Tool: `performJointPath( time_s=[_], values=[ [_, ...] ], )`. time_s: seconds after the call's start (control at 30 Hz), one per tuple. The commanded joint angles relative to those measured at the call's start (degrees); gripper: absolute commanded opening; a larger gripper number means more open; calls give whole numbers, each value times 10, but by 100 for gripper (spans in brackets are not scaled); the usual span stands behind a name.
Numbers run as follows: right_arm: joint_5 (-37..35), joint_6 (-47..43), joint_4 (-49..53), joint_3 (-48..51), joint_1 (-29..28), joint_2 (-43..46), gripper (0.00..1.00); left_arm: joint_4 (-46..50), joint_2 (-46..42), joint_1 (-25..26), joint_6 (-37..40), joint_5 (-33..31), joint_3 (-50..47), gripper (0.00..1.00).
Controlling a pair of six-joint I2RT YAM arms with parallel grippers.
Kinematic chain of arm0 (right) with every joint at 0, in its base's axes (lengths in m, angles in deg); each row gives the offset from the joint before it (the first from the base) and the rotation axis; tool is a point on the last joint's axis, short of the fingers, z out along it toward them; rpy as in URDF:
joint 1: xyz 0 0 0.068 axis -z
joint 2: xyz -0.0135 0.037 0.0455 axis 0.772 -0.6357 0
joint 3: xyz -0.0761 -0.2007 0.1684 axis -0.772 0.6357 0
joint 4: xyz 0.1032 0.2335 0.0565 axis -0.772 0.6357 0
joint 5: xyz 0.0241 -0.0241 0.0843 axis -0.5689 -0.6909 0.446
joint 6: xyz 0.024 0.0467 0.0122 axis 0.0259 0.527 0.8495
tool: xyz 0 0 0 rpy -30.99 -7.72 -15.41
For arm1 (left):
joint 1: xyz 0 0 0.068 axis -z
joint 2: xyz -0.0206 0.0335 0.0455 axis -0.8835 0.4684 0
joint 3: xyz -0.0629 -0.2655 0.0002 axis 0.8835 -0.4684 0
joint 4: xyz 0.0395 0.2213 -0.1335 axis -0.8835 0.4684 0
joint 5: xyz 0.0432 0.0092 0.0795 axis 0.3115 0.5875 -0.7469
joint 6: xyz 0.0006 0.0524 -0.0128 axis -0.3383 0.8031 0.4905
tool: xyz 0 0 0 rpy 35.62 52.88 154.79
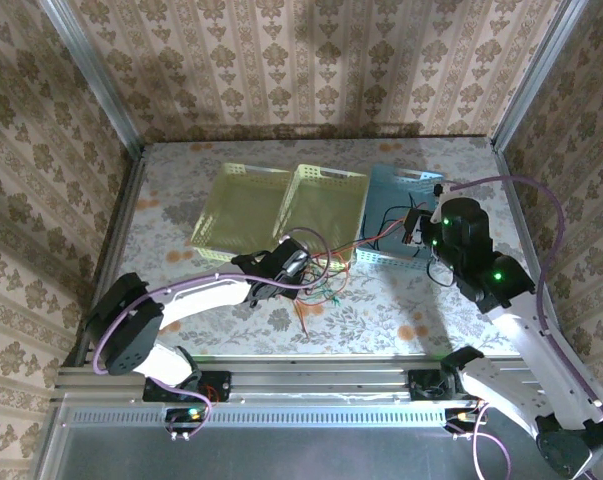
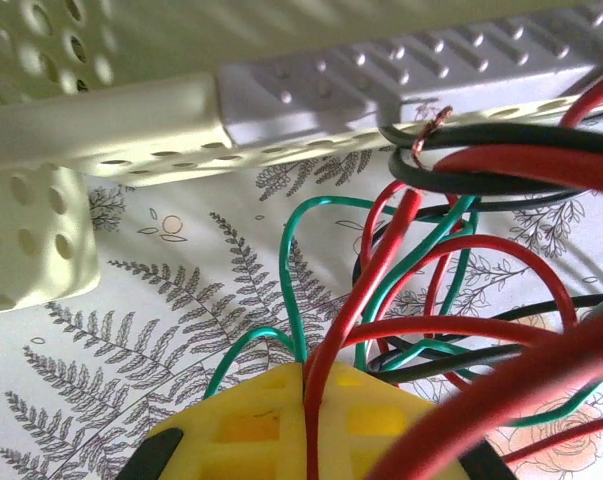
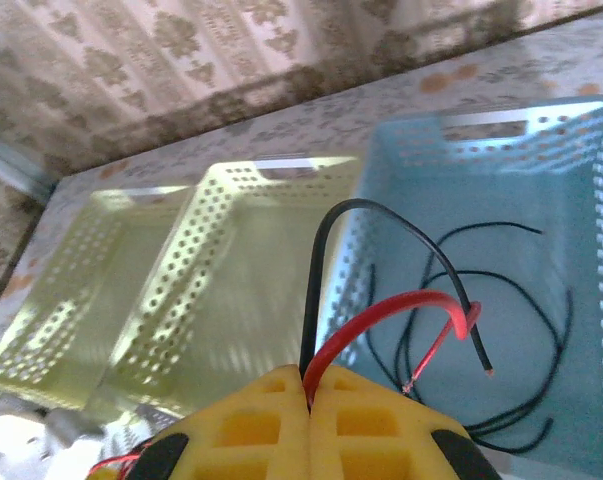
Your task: Untangle the cables
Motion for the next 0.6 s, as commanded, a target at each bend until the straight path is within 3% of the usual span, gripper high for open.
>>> performJointPath(
  time_s=[0.0, 0.13, 0.33, 0.43, 0.53, 0.57],
  values=[
    [-79, 23, 31, -4, 18, 24, 5, 40, -14, -7, -23, -28, -6, 0],
    [-85, 34, 70, 8, 18, 44, 5, 37, -13, -5, -16, -22, -4, 0],
    [-121, 123, 215, 45, -16, 96, 6, 9, -16, 18, 15, -9, -3, 0],
    [-82, 167, 266, 78, -29, 89, 7, 4, -12, 29, 28, -8, 5, 0],
    [3, 188, 267, 133, -33, 63, 15, 2, -6, 37, 40, -4, 13, 0],
    [13, 192, 260, 145, -34, 59, 26, 2, -4, 39, 44, -4, 15, 0]
  ],
)
